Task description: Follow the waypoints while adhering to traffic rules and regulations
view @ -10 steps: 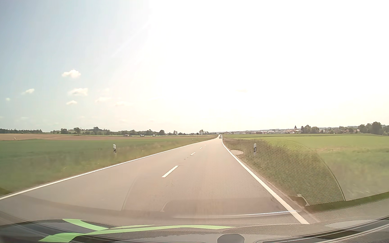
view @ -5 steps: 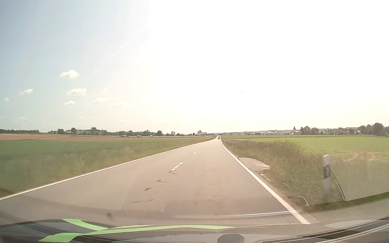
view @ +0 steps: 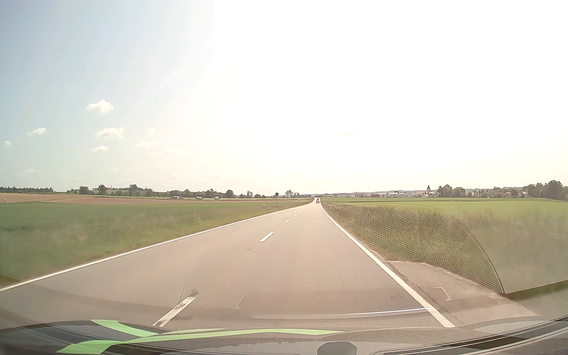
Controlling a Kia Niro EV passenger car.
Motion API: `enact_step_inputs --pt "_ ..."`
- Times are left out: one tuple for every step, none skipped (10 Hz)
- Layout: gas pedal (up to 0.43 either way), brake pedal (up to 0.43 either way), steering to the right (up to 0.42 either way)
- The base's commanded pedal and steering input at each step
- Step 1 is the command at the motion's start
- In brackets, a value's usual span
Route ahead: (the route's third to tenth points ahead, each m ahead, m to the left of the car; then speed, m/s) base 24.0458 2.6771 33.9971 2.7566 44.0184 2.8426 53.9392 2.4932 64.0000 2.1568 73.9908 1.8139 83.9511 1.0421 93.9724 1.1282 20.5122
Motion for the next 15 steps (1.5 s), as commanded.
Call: enact_step_inputs --pt "0.138 0.000 0.001" --pt "0.150 0.000 0.001" --pt "0.150 0.000 0.001" --pt "0.150 0.000 0.001" --pt "0.150 0.000 0.001" --pt "0.157 0.000 0.001" --pt "0.157 0.000 0.001" --pt "0.157 0.000 0.001" --pt "0.157 0.000 0.001" --pt "0.150 0.000 0.001" --pt "0.150 0.000 0.001" --pt "0.150 0.000 0.001" --pt "0.150 0.000 0.001" --pt "0.150 0.000 0.001" --pt "0.150 0.000 0.001"
